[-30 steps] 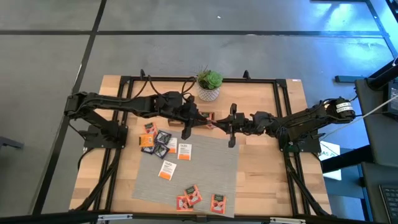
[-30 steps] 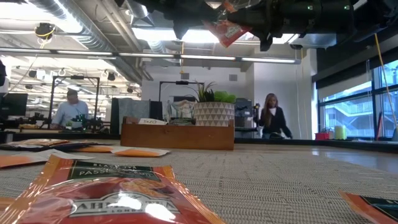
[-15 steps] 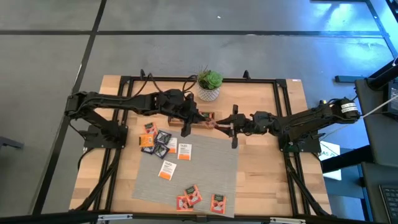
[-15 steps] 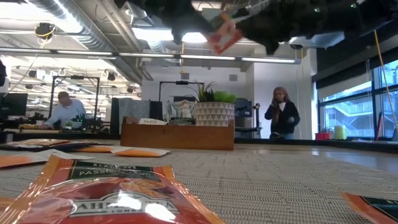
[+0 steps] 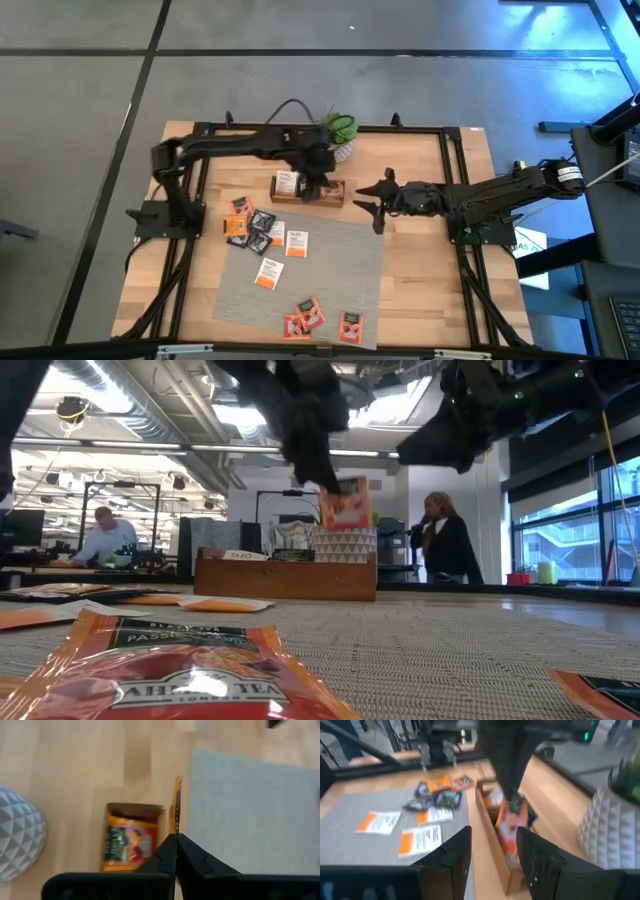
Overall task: Pick & Place Tea
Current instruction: Put the orange tea bag into the right section of the wooden organizer
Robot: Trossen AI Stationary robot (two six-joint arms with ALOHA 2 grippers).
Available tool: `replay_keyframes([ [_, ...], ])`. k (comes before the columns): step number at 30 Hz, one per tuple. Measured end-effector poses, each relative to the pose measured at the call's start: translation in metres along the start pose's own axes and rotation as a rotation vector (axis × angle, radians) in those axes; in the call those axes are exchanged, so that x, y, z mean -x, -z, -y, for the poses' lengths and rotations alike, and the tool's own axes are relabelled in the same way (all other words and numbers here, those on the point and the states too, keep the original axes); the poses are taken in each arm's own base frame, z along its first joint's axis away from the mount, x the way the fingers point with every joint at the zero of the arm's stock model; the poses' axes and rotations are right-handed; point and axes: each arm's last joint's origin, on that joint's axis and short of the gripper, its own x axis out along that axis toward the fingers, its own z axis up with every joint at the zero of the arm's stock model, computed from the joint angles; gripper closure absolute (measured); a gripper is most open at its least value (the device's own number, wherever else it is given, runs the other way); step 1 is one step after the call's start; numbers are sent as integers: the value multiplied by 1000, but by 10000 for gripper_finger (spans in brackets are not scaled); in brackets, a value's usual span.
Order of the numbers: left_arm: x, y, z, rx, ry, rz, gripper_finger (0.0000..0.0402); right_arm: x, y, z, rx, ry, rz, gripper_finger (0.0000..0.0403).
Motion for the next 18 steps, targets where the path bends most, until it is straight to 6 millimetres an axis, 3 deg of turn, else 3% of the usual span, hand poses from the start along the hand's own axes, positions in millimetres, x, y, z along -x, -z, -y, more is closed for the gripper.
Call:
replay_keyframes([
  [9,-29,1,-25,-26,-124,-131,399,1,15,3,-81,33,-143,245],
  [18,-49,8,-29,-17,-115,-175,397,1,16,3,-93,37,-155,246],
])
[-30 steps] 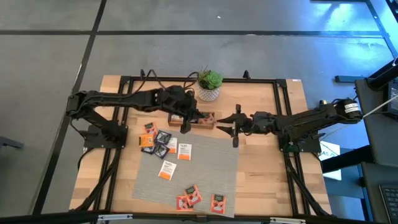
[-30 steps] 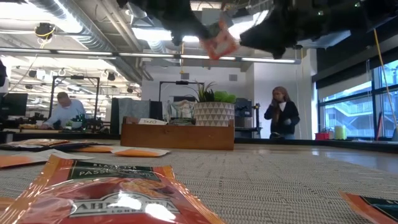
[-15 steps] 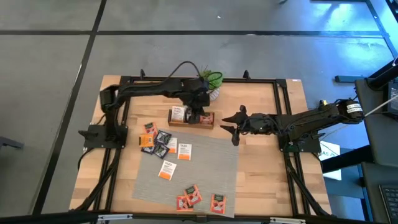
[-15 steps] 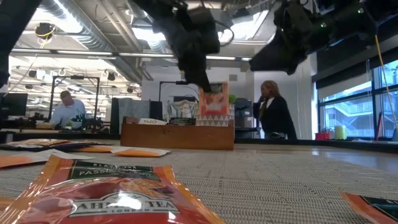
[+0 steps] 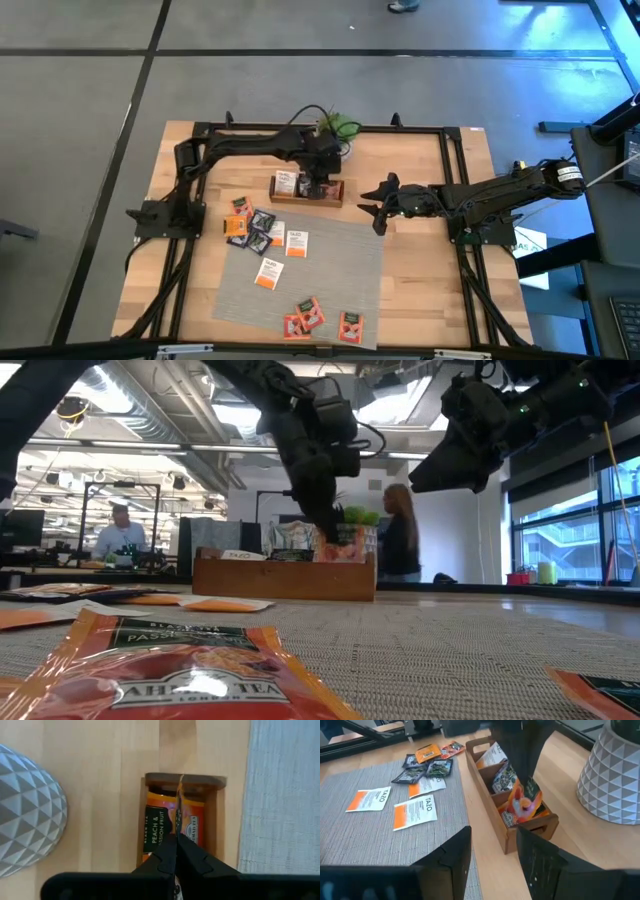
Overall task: Pick & Place Tea
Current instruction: Put the orange tea bag into the right section of the wooden organizer
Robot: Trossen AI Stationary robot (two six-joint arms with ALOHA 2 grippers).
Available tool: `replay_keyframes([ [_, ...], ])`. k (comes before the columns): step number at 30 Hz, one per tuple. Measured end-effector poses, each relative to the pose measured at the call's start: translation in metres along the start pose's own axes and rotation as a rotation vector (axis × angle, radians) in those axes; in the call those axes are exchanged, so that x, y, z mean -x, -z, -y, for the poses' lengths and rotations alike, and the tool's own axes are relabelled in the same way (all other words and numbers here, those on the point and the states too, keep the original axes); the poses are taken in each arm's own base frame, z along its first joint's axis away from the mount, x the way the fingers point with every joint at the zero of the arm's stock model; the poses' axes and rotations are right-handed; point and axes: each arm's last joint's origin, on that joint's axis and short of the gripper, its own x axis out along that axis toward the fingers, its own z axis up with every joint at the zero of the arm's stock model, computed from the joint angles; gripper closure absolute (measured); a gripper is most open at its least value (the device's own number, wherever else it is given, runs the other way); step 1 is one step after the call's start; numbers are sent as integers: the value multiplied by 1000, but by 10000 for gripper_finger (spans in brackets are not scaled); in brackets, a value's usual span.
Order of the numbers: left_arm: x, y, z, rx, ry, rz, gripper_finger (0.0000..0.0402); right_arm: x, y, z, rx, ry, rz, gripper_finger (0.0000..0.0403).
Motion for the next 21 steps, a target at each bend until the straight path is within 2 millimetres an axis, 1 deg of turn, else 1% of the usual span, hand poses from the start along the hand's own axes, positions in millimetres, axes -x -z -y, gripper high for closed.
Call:
replay_keyframes([
  [4,-8,1,0,7,-28,-28,397,0,0,0,0,0,-1,246],
  [8,-8,1,1,17,-86,-44,396,0,0,0,0,0,-1,246],
  [14,-8,1,3,23,-84,-47,393,0,0,0,0,0,-1,246],
  [17,-8,1,6,18,-80,-51,381,0,0,0,0,0,-1,246],
  [21,-5,-3,13,-10,-67,-65,347,0,0,0,1,1,-2,246],
])
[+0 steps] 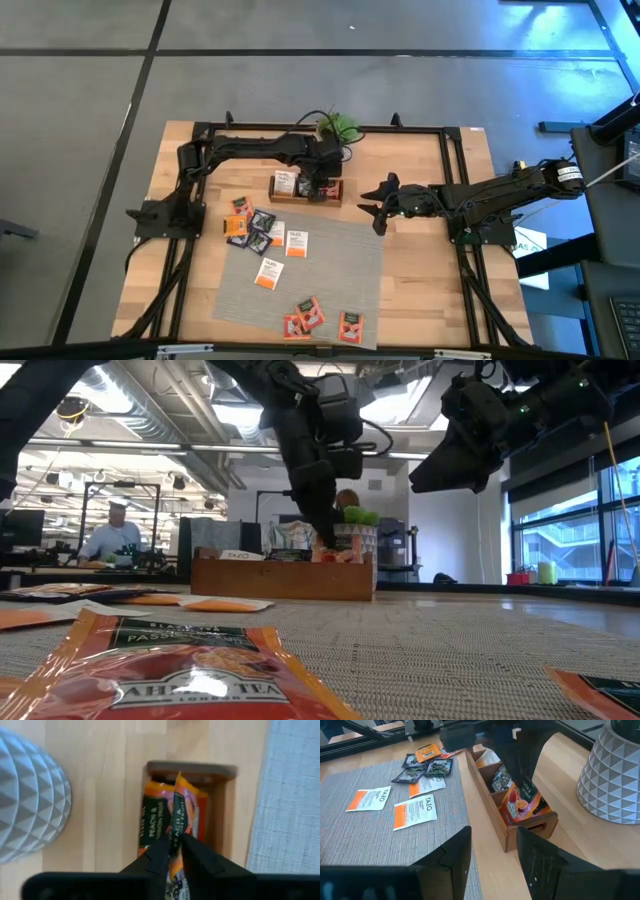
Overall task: Pick & Place Tea
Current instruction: Put the orange tea bag into the right section of the wooden organizer, then put the white tea bag into the left section of the wooden organizer
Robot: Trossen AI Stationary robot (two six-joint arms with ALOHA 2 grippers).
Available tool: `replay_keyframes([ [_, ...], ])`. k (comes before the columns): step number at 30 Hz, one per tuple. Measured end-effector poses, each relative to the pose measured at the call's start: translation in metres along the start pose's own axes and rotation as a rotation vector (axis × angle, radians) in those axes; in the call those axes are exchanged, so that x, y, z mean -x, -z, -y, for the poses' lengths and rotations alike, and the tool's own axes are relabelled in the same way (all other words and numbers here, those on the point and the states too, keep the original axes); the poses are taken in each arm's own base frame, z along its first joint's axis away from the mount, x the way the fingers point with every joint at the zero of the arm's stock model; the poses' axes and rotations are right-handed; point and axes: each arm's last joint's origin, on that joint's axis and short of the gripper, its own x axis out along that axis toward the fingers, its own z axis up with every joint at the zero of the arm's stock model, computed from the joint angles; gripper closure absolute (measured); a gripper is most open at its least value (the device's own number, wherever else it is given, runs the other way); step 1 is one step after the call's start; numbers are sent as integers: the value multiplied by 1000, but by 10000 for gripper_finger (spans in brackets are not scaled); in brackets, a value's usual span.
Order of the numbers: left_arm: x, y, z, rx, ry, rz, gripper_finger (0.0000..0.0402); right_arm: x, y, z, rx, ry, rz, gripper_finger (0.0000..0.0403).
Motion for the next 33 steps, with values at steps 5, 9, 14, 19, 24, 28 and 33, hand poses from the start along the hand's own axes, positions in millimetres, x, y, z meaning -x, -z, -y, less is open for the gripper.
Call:
replay_keyframes([
  [5,8,-10,9,-45,-12,29,297,0,0,0,1,0,0,246],
  [9,35,-17,11,-55,-33,69,274,0,1,0,-9,2,-8,246],
  [14,99,-14,23,-43,-54,215,263,0,6,2,-43,21,-63,246],
  [19,139,2,53,-52,12,377,261,0,8,2,-51,24,-77,246],
  [24,140,34,87,-42,79,449,260,0,5,1,-50,11,-44,246],
  [28,124,60,114,15,133,481,260,0,2,0,-44,0,-19,246],
  [33,101,85,141,42,163,438,262,-2,3,-4,-53,-47,-22,246],
])
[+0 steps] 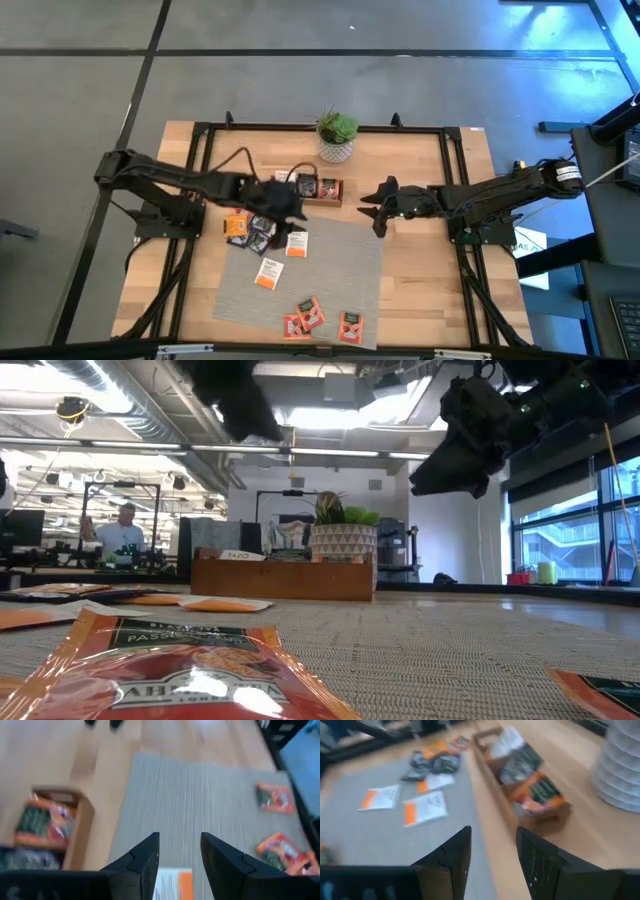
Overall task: Pick & Place Tea
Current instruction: Put the white tea bag into the left section of the wooden organizer
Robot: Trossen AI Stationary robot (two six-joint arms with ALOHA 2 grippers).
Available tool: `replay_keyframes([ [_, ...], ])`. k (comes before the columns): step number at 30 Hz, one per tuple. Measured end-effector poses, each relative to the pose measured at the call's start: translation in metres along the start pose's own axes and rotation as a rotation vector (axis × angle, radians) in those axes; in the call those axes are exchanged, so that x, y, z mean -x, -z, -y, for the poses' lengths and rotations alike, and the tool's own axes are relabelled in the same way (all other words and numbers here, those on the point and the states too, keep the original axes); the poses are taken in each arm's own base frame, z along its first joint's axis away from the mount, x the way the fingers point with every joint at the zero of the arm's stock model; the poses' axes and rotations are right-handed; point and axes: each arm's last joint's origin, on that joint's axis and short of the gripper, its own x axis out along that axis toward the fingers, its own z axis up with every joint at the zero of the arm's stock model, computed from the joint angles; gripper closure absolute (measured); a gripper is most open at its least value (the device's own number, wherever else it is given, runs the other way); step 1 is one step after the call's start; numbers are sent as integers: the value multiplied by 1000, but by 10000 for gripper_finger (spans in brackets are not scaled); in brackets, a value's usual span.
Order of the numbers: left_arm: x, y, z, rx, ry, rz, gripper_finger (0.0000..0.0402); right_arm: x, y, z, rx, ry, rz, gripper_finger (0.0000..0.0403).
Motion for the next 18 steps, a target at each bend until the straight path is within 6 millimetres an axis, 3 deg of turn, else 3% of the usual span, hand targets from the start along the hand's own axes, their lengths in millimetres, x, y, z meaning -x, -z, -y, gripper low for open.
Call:
replay_keyframes([
  [4,-13,25,13,14,-72,-64,261,-13,-6,-11,5,-107,102,246],
  [8,-29,52,23,34,-129,-124,261,-36,-17,-20,3,-184,95,246],
  [14,-40,86,37,71,-108,-127,262,-86,-38,-37,-2,-229,-24,246],
  [18,-44,105,39,69,-148,-99,261,-122,-40,-44,-7,-189,-124,246],
])
